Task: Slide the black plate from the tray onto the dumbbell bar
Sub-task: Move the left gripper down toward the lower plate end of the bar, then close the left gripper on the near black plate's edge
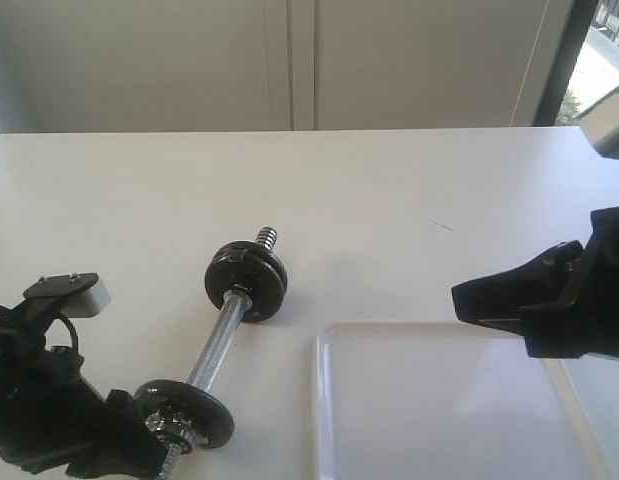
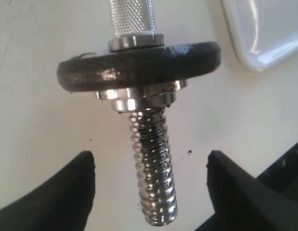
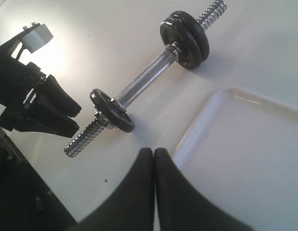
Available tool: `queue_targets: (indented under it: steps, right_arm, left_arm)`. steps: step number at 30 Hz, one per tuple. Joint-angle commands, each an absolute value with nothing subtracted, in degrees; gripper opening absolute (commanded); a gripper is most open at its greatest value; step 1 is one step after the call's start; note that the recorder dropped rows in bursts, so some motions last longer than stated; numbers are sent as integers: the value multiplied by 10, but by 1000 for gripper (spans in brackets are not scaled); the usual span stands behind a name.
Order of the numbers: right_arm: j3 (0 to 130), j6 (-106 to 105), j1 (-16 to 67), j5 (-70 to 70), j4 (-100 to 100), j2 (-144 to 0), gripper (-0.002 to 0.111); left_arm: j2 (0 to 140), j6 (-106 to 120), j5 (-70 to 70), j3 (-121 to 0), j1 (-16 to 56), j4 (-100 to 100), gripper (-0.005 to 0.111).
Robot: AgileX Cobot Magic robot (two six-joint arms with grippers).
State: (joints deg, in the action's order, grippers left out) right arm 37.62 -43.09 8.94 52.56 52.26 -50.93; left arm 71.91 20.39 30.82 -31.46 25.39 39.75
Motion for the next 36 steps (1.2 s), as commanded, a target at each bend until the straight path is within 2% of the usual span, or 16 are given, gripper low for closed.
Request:
queue_targets:
  steps: [1, 7, 13, 36]
  right_arm:
    - [375, -430, 86, 526, 525, -511, 0]
    - [375, -430, 86, 526, 525, -511, 0]
    - [375, -430, 86, 526, 525, -511, 0]
    - [375, -430, 86, 527, 525, -511, 0]
  left_arm:
    - [747, 210, 313, -308, 253, 419, 69]
    - [806, 301, 301, -308, 253, 516, 69]
    - [844, 316, 299, -308, 253, 527, 65]
    - [853, 345, 317, -307, 254, 549, 64]
